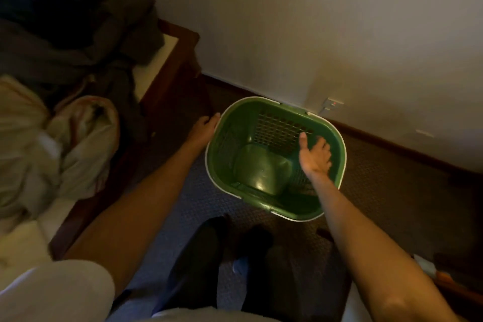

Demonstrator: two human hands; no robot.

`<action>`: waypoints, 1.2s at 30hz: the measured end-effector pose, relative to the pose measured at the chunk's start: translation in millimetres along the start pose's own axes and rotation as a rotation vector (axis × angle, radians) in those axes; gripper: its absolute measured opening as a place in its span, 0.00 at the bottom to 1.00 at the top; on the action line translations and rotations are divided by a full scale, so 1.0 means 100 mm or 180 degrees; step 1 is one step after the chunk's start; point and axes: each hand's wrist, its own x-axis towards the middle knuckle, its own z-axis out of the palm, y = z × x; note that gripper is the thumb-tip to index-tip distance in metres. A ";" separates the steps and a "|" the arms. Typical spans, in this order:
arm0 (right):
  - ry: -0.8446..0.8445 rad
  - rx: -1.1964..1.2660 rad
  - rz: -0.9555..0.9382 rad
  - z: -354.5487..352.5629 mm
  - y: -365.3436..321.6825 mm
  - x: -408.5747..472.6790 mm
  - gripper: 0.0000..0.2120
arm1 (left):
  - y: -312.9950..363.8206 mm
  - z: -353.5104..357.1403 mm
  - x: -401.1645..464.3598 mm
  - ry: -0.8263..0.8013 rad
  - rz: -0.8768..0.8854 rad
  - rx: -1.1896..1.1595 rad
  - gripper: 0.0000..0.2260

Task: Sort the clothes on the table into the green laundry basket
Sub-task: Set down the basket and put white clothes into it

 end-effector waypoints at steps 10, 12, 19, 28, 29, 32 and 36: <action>-0.1245 0.0563 -0.2161 1.04 -2.11 -1.79 0.26 | -0.56 -1.60 -1.87 0.0491 0.0612 -0.1135 0.15; -0.1467 0.0533 -0.2562 1.27 -2.36 -2.27 0.24 | -0.89 -2.00 -2.24 0.0589 0.0675 -0.1228 0.13; -0.2213 0.0096 -0.3761 2.26 -2.89 -3.88 0.22 | -2.37 -3.09 -3.32 0.1818 0.0472 -0.0745 0.22; -0.3064 -0.1927 -0.5191 3.83 -3.10 -5.73 0.36 | -4.28 -4.31 -3.73 0.2899 -0.0960 0.0370 0.24; -0.3029 -0.2542 -0.5411 4.00 -3.03 -5.83 0.42 | -4.43 -4.40 -3.72 0.2766 -0.1217 0.0460 0.25; -0.2226 -0.3724 -0.5738 4.43 -2.85 -5.91 0.47 | -4.82 -4.57 -3.63 0.2139 -0.1527 0.0425 0.31; -0.1314 -0.3684 -0.6177 4.53 -3.01 -5.69 0.30 | -5.11 -4.54 -3.58 0.1813 -0.1528 0.0025 0.31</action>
